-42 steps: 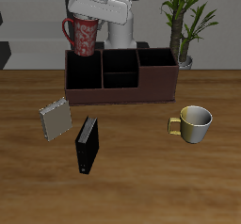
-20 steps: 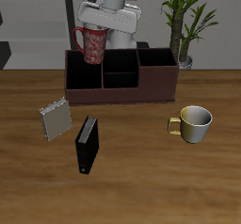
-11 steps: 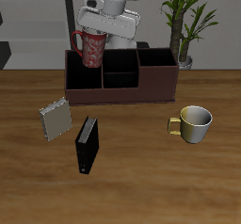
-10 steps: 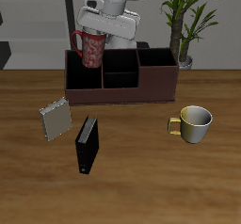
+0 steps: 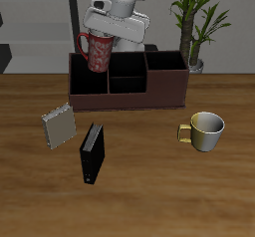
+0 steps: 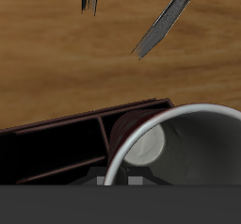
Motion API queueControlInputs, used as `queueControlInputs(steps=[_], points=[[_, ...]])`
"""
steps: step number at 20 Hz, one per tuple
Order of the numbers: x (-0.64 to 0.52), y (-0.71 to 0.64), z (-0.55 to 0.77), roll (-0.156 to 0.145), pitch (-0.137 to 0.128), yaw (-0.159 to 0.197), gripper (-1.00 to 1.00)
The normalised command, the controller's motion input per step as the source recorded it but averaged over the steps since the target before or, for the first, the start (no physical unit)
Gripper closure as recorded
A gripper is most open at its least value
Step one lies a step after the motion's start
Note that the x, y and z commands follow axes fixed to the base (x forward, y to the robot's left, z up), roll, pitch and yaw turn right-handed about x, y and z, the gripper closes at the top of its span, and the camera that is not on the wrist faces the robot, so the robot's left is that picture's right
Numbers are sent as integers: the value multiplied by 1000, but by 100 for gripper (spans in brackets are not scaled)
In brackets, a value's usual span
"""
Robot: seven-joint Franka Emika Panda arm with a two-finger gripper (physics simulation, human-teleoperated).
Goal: Place the red mug into the back desk caddy's left compartment
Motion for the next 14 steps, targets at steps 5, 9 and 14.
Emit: queueControlInputs(steps=[5, 9, 14], points=[[-16, 67, -109, -1, -13, -20, 100], [22, -80, -90, -26, -12, -25, 100], [-5, -55, -212, -24, 13, -31, 100]])
